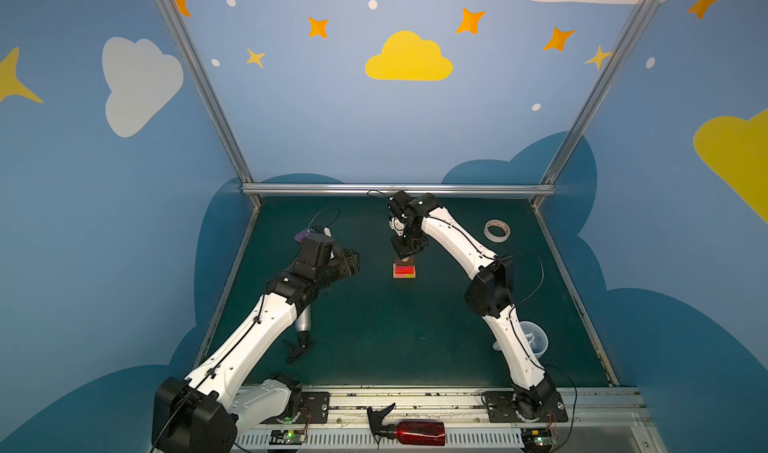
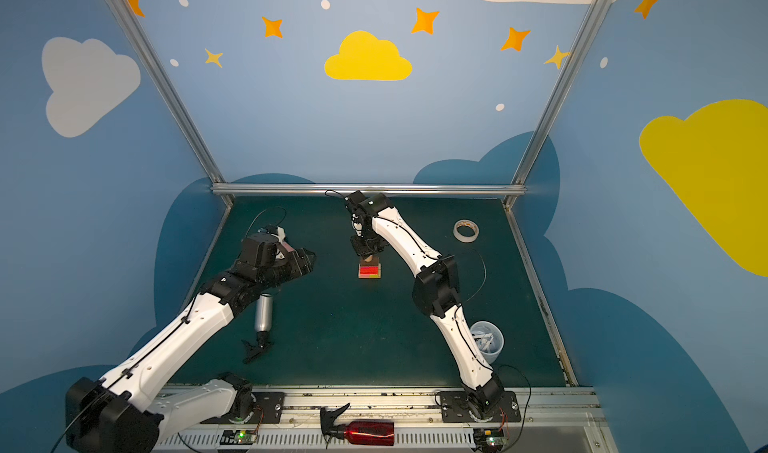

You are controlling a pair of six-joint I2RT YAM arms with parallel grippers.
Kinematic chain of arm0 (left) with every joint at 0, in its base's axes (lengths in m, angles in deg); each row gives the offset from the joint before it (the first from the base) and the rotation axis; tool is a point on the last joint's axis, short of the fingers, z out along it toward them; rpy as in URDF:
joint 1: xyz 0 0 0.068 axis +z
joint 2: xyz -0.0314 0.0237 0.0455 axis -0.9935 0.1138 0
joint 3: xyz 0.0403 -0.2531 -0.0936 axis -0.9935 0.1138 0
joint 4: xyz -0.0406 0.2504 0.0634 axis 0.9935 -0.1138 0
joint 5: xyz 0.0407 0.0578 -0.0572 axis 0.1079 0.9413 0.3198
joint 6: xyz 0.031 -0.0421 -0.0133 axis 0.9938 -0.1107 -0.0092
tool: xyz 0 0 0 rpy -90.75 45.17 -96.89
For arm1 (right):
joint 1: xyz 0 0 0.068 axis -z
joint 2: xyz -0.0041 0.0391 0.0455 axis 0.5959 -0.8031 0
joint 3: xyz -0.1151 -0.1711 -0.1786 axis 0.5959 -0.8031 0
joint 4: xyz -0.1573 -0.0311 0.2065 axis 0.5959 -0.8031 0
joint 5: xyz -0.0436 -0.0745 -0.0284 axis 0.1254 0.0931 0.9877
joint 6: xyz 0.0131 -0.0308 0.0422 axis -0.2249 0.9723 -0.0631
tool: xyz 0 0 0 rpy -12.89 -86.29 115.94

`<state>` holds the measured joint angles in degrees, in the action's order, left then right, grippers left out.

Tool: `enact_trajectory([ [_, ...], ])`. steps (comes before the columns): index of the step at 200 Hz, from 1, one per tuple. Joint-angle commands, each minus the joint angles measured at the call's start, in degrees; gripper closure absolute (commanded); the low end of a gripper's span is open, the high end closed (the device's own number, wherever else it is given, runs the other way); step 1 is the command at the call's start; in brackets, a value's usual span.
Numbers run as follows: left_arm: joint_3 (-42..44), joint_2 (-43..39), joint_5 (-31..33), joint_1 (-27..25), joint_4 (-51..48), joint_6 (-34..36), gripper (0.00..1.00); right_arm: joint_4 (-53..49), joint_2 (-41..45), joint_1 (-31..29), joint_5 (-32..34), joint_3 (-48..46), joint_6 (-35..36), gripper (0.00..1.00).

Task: Build the wood block tower
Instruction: 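Lower the wooden cylinder onto the top of the brown block, then open the right gripper to release the wooden cylinder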

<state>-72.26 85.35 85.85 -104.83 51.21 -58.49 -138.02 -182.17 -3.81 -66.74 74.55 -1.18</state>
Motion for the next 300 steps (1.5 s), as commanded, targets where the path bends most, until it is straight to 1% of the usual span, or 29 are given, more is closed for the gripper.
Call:
enact_trajectory([
  [1,0.85,-1.20,-0.27,0.26,0.67,0.44,0.19,-1.55,-1.46,-0.14,-0.35,1.49,-0.49,1.00],
  [160,1.14,-1.46,-0.36,0.36,0.76,0.47,0.19,-1.78,-2.00,0.04,0.50,1.47,-0.61,1.00],
  [198,1.14,-1.43,-0.27,0.32,0.85,0.37,0.19,-1.68,-2.26,0.04,0.56,1.49,-0.71,0.92],
  [212,1.14,-1.44,-0.27,0.36,0.73,0.44,0.19,-1.74,-2.27,0.04,0.56,1.49,-0.70,0.91],
  [230,1.14,-1.49,-0.18,0.34,0.79,0.43,0.19,-1.68,-2.35,0.08,0.56,1.46,-0.80,0.85],
  [244,1.14,-1.45,-0.18,0.35,0.80,0.48,0.19,-1.73,-2.30,0.11,0.62,1.49,-0.92,0.77],
  [261,1.09,-1.46,-0.19,0.31,0.80,0.43,0.19,-1.58,-2.35,0.14,0.64,1.45,-1.01,0.71],
  [284,1.05,-1.55,-0.02,0.35,0.66,0.48,0.19,-1.00,-2.27,0.13,0.56,1.49,-1.26,0.57],
  [300,1.05,-1.70,-0.01,0.33,0.56,0.52,0.19,-0.61,-2.18,0.13,0.54,1.47,-1.51,0.51],
])
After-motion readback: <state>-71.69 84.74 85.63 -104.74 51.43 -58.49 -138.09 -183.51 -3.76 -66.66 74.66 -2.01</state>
